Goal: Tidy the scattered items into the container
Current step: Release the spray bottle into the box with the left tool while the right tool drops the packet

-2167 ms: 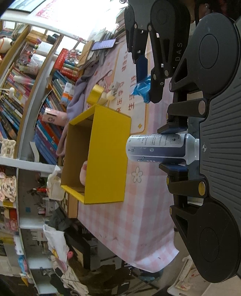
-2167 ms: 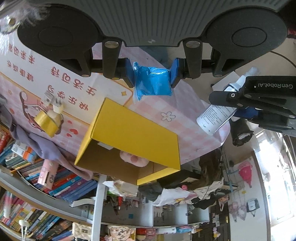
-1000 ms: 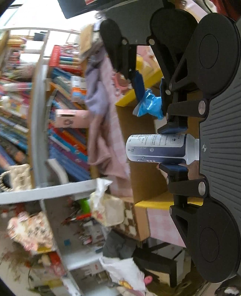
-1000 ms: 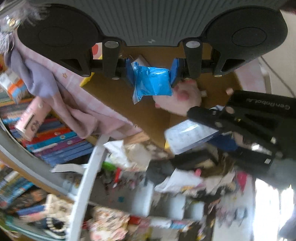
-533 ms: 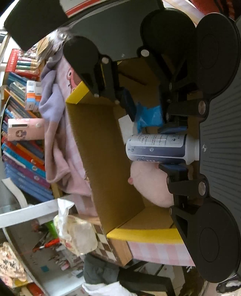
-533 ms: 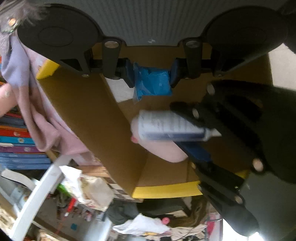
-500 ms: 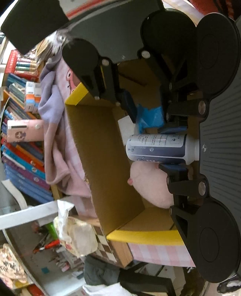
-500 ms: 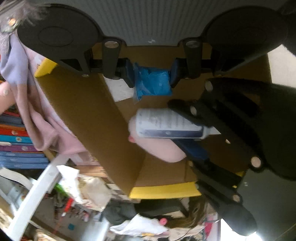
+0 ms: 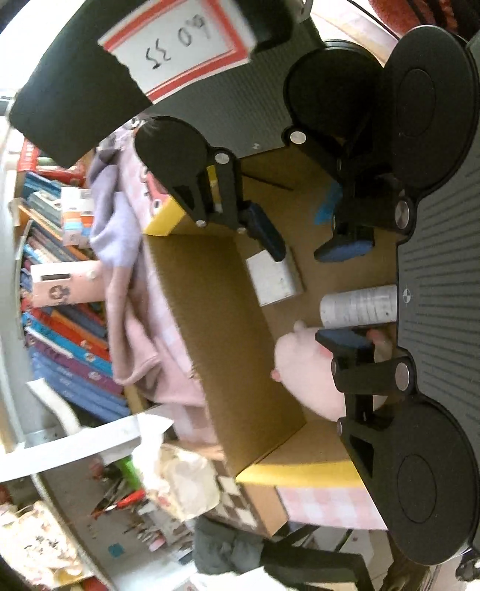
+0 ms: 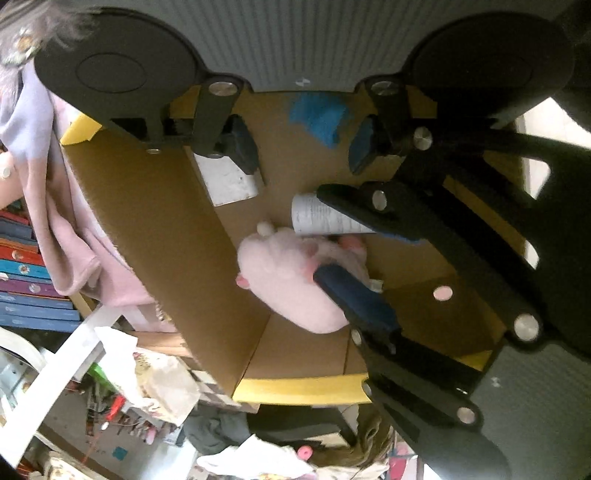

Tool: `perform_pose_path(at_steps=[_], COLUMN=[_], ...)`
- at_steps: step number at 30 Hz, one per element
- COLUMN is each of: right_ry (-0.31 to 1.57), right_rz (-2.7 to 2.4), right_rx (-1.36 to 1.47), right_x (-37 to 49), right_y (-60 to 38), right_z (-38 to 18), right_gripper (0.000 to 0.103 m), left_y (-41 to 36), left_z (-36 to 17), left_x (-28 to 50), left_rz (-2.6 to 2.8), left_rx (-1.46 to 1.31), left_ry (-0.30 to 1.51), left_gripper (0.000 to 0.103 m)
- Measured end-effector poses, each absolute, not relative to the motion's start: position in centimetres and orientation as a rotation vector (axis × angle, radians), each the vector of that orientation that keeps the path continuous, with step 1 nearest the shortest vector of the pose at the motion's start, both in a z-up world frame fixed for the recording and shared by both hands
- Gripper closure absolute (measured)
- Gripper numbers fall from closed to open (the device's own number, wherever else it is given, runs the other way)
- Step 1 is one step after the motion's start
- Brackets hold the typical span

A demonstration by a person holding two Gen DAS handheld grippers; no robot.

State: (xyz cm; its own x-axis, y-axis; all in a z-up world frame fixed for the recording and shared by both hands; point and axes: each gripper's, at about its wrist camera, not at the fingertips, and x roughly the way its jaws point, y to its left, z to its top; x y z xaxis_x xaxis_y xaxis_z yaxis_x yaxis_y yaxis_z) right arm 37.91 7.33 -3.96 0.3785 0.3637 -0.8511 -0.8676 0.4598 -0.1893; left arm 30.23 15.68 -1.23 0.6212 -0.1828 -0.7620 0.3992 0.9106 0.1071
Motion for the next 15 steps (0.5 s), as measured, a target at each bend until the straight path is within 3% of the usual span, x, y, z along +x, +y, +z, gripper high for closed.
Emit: perform_pose_path(at_steps=[5,9,15], right_ry=[0.779,0.709,0.593], right_rz=[0.832,0.811,0.728], right_rx=[-0.653,-0.621,-0.605], right_x=[36.5,34.4,30.8], right_y=[6.3,5.4,3.8], right_z=[-1.7,0.5,3.2], right_gripper=[0.046,0.045,0.043], left_y=[16.0,16.4,17.1], left_z=[0.9,2.6,4.5], left_x=[28.0,25.9,22.2], left_rz=[-0.311,-0.272,-0.216], left_rx=[0.247,0.206,0.183], left_ry=[0.758,0.696,0.629], left_gripper=[0.049,0.035,0.025])
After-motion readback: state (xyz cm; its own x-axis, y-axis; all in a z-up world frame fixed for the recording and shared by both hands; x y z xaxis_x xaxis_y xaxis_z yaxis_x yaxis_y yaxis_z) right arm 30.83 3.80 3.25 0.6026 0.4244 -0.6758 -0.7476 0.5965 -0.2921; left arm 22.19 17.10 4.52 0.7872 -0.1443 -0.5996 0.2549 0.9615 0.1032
